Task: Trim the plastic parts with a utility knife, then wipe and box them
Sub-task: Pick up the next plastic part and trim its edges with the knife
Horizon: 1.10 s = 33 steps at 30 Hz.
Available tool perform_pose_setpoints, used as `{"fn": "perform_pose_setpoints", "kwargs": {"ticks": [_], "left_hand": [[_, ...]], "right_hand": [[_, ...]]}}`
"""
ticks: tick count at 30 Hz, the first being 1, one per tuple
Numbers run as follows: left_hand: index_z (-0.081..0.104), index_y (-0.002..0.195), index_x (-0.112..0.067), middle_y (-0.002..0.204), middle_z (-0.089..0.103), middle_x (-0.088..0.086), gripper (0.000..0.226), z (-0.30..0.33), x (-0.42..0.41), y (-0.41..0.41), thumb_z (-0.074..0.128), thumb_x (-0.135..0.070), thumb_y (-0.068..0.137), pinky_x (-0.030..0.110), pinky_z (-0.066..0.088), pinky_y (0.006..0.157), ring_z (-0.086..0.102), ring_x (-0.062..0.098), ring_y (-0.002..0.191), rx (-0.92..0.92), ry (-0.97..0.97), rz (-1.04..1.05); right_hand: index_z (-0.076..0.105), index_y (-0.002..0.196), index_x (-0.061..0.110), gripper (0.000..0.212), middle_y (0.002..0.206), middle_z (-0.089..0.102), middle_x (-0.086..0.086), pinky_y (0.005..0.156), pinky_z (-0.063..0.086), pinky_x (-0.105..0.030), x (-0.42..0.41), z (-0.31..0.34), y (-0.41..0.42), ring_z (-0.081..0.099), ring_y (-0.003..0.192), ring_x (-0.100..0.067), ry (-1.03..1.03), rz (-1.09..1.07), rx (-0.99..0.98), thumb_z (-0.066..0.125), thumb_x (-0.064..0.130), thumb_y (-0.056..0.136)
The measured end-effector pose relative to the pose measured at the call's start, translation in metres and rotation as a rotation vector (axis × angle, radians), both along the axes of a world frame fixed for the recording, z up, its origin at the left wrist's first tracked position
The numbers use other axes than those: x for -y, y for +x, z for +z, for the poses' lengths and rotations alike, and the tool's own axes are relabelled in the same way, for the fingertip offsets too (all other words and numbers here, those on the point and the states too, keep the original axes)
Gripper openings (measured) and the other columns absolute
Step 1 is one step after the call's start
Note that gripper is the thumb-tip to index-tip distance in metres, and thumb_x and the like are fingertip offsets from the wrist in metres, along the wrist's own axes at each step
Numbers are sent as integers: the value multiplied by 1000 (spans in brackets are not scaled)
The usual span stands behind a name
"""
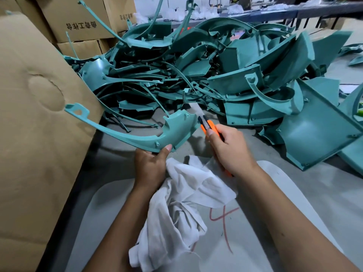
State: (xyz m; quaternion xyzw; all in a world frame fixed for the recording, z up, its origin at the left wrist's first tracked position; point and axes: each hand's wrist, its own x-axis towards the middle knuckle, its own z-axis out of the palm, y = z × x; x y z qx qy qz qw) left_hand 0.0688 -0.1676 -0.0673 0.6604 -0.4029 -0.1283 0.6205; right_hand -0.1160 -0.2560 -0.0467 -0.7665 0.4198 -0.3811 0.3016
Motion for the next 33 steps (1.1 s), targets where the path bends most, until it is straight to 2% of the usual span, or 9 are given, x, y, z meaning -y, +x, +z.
{"fn": "perform_pose_setpoints", "kwargs": {"ticks": [4,7,9,12,16,20,23,29,33], "left_hand": [[70,74,-25,65,70,-26,27,-2,3,-2,80,-3,86,12,52,61,69,-8,67,-21,0,-14],[69,73,-30,65,69,-31,31,-4,4,-4,81,-4,85,6,47,58,68,-12,66,-32,5,-15],[70,74,-29,68,70,-31,28,-5,4,-3,81,-5,85,6,48,60,68,-11,69,-29,-2,-11],[71,74,-27,72,73,-26,25,-7,6,-3,82,-7,84,11,51,62,70,-6,69,-37,-5,-9],[67,65,-28,63,70,-27,33,-7,6,-3,81,-5,85,8,47,56,67,-9,61,-29,-17,2],[66,63,-26,60,69,-24,35,-8,6,-2,80,-3,85,10,48,53,65,-8,58,-13,-33,-13],[67,65,-27,61,69,-25,35,-7,7,-3,79,-2,86,10,49,56,66,-9,60,-4,-48,-30],[67,68,-30,64,69,-29,36,-8,6,-2,78,-1,87,7,48,59,66,-12,63,-10,-65,-35],[68,71,-31,69,71,-30,36,-8,7,-1,78,-1,87,9,51,64,68,-10,69,6,-71,-48]], "right_hand": [[56,72,22,37,66,57,0,53,34,-24,7,0,-8,49,57,-12,18,-163,-68,52,32,107],[60,76,27,32,65,59,-3,50,41,-26,-2,4,-7,53,58,-17,-59,0,54,53,30,107],[61,79,21,30,64,59,-5,51,45,-33,-5,5,-5,54,55,-19,-37,99,81,52,29,107],[59,77,20,33,67,59,1,50,40,-17,3,3,-9,49,56,-6,-26,10,-22,52,29,108],[57,73,15,39,65,59,-4,49,33,-29,16,-1,-21,52,58,-21,51,-206,-184,51,31,108],[59,80,12,32,65,57,-4,46,35,-17,4,3,-12,45,52,-10,-71,-112,50,52,26,108],[56,81,17,31,69,59,-5,53,39,-21,-5,0,-4,48,58,-16,-77,29,4,50,31,108],[56,76,20,37,70,58,-1,51,29,-26,14,-4,-10,51,61,-13,74,-244,-164,49,35,109],[59,81,16,32,66,56,1,50,37,-14,4,-3,-8,48,55,-6,-95,-144,38,50,28,109]]}}
